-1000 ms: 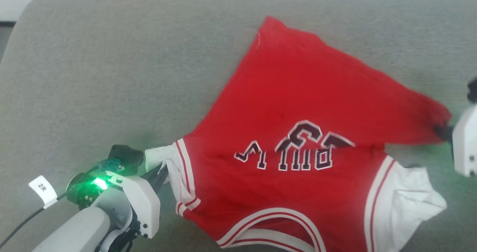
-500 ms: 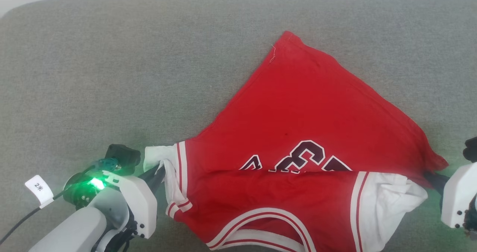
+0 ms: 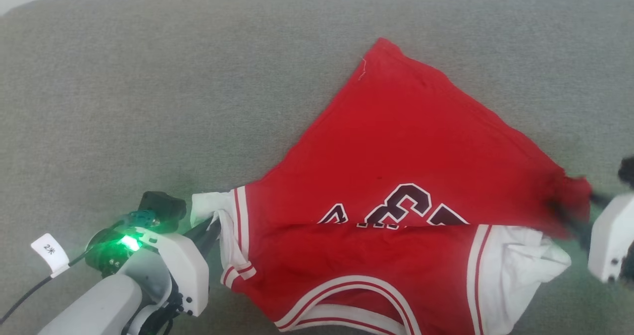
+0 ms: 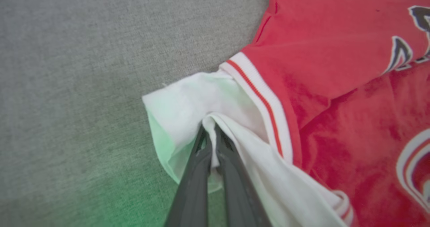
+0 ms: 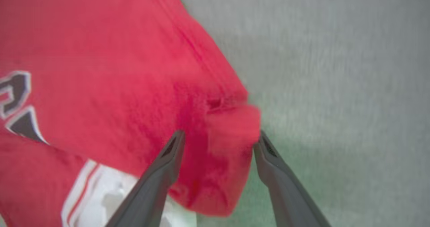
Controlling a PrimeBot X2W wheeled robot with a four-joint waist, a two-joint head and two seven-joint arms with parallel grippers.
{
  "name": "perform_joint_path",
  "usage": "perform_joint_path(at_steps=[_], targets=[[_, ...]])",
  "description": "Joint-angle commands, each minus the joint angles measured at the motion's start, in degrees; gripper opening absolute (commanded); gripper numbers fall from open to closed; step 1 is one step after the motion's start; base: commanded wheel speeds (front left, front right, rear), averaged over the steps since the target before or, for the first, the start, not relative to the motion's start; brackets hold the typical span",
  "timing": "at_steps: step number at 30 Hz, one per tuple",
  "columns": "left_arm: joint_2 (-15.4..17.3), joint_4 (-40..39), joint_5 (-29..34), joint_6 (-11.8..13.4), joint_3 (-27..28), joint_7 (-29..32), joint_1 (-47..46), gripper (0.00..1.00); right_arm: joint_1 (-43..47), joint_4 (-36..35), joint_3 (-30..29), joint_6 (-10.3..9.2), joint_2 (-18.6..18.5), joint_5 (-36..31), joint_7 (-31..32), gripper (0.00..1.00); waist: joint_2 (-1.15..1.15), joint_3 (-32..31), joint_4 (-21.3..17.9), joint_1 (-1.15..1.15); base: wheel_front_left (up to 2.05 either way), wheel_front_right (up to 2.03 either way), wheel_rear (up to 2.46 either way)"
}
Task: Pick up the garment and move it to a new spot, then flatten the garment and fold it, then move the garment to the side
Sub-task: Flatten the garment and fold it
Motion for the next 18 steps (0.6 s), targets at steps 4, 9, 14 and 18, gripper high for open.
perform_joint_path(at_steps=[4, 9, 14, 18], targets=[[-1.1, 0.6, 0.3, -0.7, -1.0, 0.0, -0.7, 0.00, -5.8, -5.4, 1.1, -0.07, -0.4, -1.8, -0.1, 1.00, 0.00, 0.7, 2.2, 0.00, 0.00, 0.00, 0.00], [-2.7, 1.4, 0.8, -1.6, -1.8, 0.2, -2.5, 0.00, -15.7, -2.8, 6.4, -0.08, -0.2, -3.6, -1.3, 1.00, 0.00, 1.6, 5.1, 0.00, 0.00, 0.00, 0.00], [-4.3, 2.5, 1.3, -2.4, -2.7, 0.0, -4.0, 0.00, -25.4, 5.1, 12.6, -0.09, 0.2, -5.1, -2.8, 1.00, 0.00, 2.6, 7.6, 0.00, 0.00, 0.00, 0.00], [-6.1, 3.9, 1.8, -3.4, -3.5, -0.3, -5.6, 0.00, -35.1, 15.8, 19.1, -0.09, 1.6, -5.5, -4.6, 1.00, 0.00, 3.6, 9.9, 0.00, 0.00, 0.00, 0.00]])
